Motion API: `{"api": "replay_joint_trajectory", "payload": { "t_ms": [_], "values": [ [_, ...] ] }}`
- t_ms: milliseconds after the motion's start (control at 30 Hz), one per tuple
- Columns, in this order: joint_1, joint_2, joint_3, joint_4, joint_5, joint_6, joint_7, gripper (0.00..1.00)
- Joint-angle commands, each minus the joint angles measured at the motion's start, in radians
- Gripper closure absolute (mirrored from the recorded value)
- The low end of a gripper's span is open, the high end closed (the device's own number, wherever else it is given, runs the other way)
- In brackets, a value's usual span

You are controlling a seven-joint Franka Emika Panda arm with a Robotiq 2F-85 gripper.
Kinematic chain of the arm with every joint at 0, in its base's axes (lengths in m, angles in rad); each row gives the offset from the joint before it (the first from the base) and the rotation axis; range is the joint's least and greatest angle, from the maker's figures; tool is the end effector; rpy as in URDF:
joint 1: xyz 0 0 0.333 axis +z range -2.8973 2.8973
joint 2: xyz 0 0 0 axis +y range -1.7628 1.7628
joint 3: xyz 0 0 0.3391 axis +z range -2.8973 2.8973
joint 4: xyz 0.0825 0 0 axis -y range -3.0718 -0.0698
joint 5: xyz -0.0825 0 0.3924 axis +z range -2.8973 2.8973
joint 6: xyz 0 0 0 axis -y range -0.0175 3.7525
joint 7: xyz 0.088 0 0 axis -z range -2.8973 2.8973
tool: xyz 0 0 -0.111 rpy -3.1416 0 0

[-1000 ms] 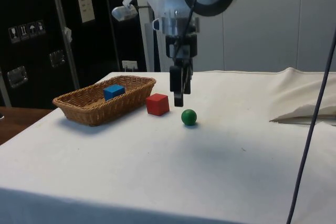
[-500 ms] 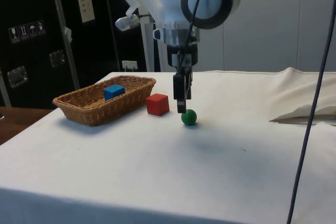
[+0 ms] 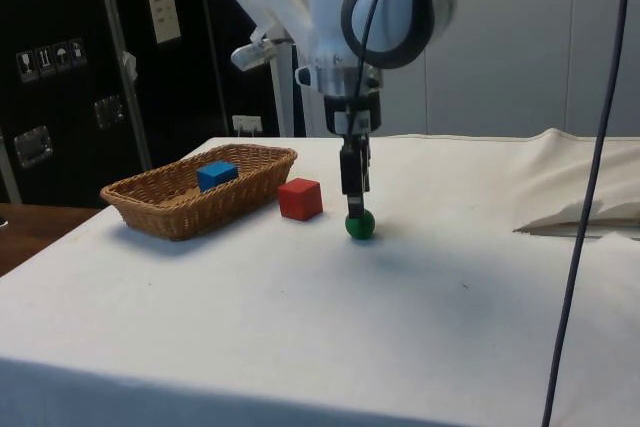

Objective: Place all non-red objects into the basket.

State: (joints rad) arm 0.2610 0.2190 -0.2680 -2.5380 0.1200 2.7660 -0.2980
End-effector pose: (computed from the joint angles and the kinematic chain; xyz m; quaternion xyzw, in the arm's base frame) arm 0.4676 -0.0126 0.2070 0.9956 0.0930 0.0088 0.0077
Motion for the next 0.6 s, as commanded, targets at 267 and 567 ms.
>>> {"api": "replay_joint_trajectory", "payload": {
  "t_ms": [267,567],
  "values": [
    [-0.018,0.011,0.019,0.004,0.107,0.005,-0.122,0.0],
    [-0.018,0.02,0.023,0.007,0.2,0.011,-0.218,0.0]
  ]
}}
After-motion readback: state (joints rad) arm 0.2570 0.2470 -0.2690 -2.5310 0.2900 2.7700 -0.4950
